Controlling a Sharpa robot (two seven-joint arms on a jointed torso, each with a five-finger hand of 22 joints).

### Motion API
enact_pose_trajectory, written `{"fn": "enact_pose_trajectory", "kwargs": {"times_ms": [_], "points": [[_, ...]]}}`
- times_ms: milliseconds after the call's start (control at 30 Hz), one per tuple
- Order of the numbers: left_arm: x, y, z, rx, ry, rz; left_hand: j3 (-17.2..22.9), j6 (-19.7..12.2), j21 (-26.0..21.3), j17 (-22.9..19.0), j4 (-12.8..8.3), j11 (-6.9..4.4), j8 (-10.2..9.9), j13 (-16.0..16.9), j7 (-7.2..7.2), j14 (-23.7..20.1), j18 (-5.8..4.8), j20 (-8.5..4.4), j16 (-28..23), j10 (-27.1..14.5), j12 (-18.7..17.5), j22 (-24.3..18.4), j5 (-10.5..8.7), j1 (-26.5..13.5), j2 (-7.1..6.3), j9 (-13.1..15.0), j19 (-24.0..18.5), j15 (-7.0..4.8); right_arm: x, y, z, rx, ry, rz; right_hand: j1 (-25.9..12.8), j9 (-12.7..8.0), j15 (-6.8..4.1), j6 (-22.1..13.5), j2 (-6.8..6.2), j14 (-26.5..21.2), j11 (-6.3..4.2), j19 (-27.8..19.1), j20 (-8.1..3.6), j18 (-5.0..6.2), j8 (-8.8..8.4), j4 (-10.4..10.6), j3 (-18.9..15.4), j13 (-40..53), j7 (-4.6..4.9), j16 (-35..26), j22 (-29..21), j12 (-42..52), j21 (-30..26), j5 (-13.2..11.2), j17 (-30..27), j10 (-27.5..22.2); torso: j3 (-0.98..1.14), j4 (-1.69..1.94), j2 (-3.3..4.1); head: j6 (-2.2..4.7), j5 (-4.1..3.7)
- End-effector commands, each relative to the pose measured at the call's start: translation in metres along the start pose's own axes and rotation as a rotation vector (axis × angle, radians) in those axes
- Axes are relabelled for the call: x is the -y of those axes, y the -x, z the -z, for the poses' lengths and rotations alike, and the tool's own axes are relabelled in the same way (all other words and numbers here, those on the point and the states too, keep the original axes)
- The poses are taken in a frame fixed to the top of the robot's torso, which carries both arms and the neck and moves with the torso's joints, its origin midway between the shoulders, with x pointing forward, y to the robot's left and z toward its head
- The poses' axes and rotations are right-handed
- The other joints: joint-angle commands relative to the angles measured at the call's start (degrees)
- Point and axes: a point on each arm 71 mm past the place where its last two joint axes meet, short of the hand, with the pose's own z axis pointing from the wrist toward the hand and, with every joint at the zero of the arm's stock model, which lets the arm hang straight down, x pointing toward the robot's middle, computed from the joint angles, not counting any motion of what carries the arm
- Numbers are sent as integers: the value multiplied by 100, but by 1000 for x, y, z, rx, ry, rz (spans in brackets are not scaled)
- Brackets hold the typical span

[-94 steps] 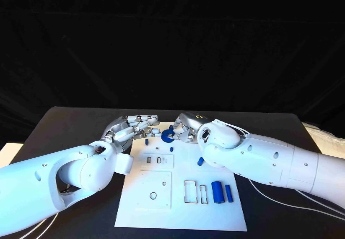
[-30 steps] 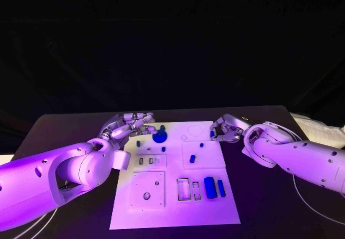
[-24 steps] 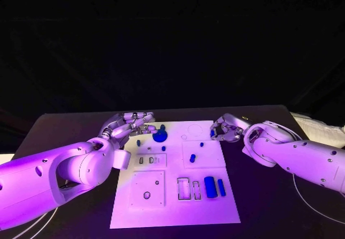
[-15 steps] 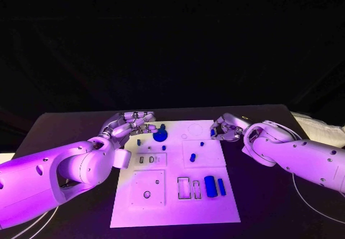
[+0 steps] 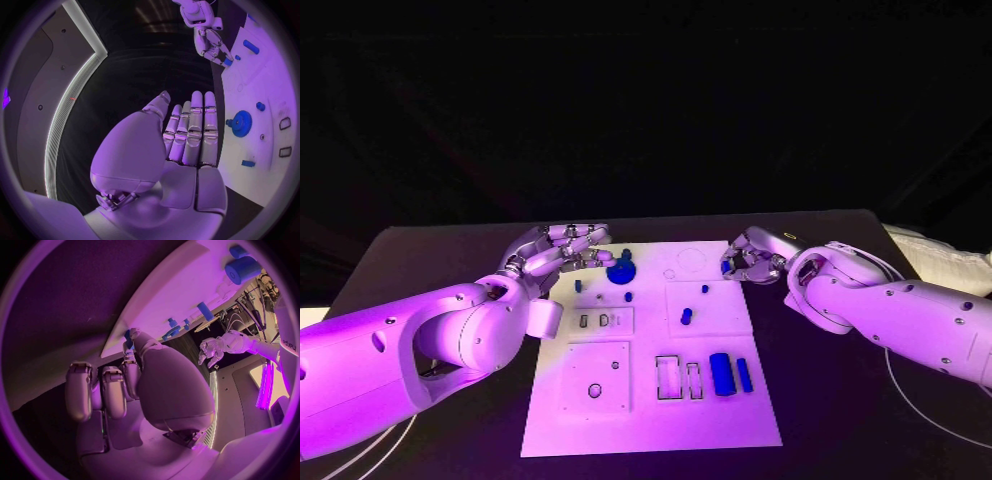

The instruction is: Assemble the parts on the task board

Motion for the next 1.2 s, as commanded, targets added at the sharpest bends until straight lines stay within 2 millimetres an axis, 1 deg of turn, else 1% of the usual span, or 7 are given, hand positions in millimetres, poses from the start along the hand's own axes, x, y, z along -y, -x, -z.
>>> {"fn": "enact_pose_trajectory", "kwargs": {"times_ms": [33,233,500,733,900,1133,1200], "points": [[1,-2,0,-20,-7,4,-1,7,6,5,-46,15,-27,-6,35,17,61,-7,-40,-7,-23,-8,-29,72,-2,-4,10,14,-4,0,1,30,22,11,113,75,-39,148,266,594,-79,8,-49,-76,84,-11,46,528,-99,26,8,-6,25,-21,1491,17,2,0,3,1,4],[1,-2,0,-19,-7,3,0,7,6,6,-48,15,-28,-6,35,17,61,-8,-41,-7,-23,-8,-29,73,-1,-4,10,14,-15,3,2,56,1,-34,94,81,-47,161,284,595,-89,4,-59,-74,95,-21,64,513,-109,28,-1,-32,21,-6,1495,9,-10,-1,-12,6,-2],[1,0,0,-15,-6,2,4,8,7,8,-54,15,-30,-6,35,18,61,-8,-45,-7,-24,-9,-29,75,1,-4,10,14,-54,3,2,18,-41,-105,-41,77,-50,112,294,586,-88,-10,-72,-69,74,1,79,464,-103,9,-32,-123,5,36,1457,-27,-68,11,-57,7,12],[1,5,0,-3,-7,-3,4,8,7,8,-54,15,-30,-6,35,18,61,-8,-45,-7,-24,-9,-29,75,1,-4,10,14,-105,-13,-3,-39,1,-106,-183,80,-55,96,278,579,-92,-8,-78,-69,68,22,90,448,-108,-6,-32,-161,3,178,1428,-37,-112,69,-77,-62,107],[2,8,0,4,-9,-6,10,10,8,11,-65,14,-31,-6,34,20,62,-9,-49,-6,-24,-9,-29,83,2,-3,10,13,-134,-29,-6,-67,48,-60,-218,80,-56,92,267,577,-93,-7,-80,-69,67,24,91,446,-108,-11,-32,-168,2,209,1419,-39,-122,78,-72,-127,249],[3,12,1,13,-11,-8,10,10,8,11,-65,14,-31,-6,34,20,62,-9,-49,-6,-24,-9,-29,83,2,-3,10,13,-159,-54,-8,-98,90,-17,-233,80,-56,88,264,576,-93,-8,-80,-69,65,26,93,448,-108,-13,-35,-167,1,225,1414,-37,-158,121,-65,-199,280],[3,13,1,16,-12,-8,10,10,8,11,-65,14,-31,-6,34,20,62,-9,-49,-6,-24,-9,-29,83,2,-3,10,13,-165,-62,-8,-109,99,-13,-254,79,-57,82,257,574,-93,-7,-81,-69,62,28,93,446,-107,-18,-34,-172,0,240,1405,-38,-158,113,-67,-222,305]]}}
